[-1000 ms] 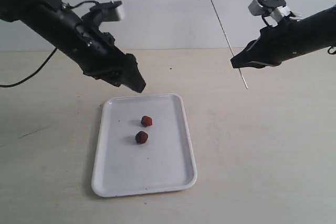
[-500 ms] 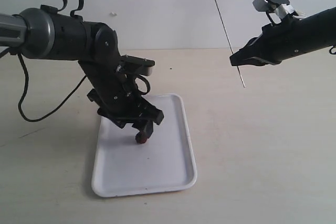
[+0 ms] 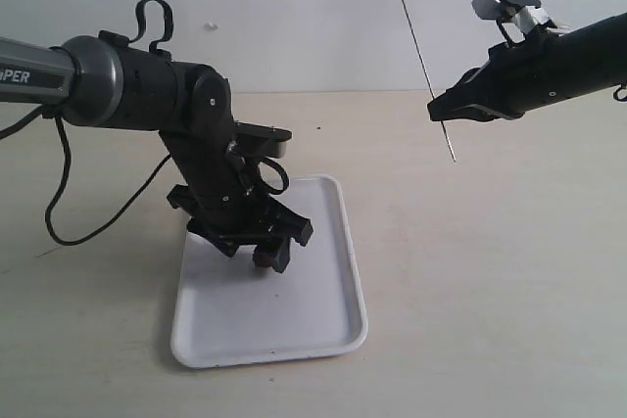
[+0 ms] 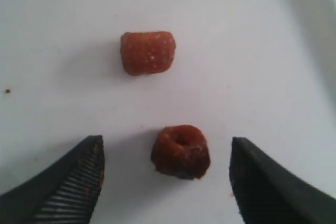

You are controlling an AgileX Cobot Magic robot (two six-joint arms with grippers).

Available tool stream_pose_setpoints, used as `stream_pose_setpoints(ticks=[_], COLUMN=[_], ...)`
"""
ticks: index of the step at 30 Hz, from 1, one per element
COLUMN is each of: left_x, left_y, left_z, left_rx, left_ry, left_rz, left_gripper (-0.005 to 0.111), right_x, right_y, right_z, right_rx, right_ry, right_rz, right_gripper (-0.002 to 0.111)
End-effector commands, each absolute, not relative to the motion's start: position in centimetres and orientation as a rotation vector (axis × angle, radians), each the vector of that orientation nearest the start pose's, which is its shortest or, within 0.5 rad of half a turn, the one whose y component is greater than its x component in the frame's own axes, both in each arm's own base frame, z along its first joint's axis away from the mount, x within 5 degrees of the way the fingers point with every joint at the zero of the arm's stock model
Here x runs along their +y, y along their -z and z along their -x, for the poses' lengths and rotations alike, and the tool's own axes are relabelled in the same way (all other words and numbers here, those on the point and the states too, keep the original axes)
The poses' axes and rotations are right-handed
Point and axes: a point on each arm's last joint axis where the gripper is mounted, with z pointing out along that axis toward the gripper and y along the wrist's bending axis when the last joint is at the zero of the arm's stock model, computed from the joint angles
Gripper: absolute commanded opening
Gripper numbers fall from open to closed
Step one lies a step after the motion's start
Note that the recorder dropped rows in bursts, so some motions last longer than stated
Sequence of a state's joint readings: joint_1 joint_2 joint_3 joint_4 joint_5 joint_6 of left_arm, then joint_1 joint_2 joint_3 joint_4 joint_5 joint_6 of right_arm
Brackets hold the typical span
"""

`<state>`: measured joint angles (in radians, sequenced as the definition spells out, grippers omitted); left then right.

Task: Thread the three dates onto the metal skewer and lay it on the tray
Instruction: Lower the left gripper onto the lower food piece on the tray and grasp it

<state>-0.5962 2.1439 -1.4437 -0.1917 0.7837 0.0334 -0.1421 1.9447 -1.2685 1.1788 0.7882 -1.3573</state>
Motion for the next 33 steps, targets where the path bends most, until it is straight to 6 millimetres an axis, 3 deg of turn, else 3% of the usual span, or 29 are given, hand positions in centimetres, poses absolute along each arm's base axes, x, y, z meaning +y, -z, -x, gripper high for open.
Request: stream_pose_setpoints(ticks=[1, 7, 11, 17, 24, 29, 33], left_x=[-25.1, -25.0, -25.0, -25.0, -25.1, -25.1, -25.1], left_y=[-12.6, -12.6, -12.6, -12.6, -11.1, -11.1, -11.1], left_z=[-33.8, -33.8, -33.8, -33.8, -33.9, -33.9, -33.9], left_rx=[2.892, 2.896, 2.894, 2.895, 2.924, 2.921, 2.92], left_ry=[0.294, 0.294, 0.293, 0.293, 0.28, 0.281, 0.281], left_rz=[-0.74, -0.736, -0.742, -0.743, -0.737, -0.732, -0.735], left_gripper=[0.066, 0.066, 0.054, 0.054, 0.053, 0.032, 0.03], right_x=[0.2, 0.2, 0.2, 0.2, 0.3, 0.4, 0.4], right_y=[-20.2, -20.2, -20.2, -20.2, -20.3, -20.3, -20.3], right_z=[-40.4, -40.4, -40.4, -40.4, -40.4, -40.4, -40.4], right_rx=[2.249, 2.249, 2.249, 2.249, 2.242, 2.235, 2.235], right_ry=[-0.678, -0.678, -0.678, -0.678, -0.685, -0.694, -0.695], right_rz=[0.472, 0.472, 0.472, 0.472, 0.484, 0.487, 0.489], right_gripper=[0.0, 0.0, 0.0, 0.0, 0.0, 0.0, 0.0])
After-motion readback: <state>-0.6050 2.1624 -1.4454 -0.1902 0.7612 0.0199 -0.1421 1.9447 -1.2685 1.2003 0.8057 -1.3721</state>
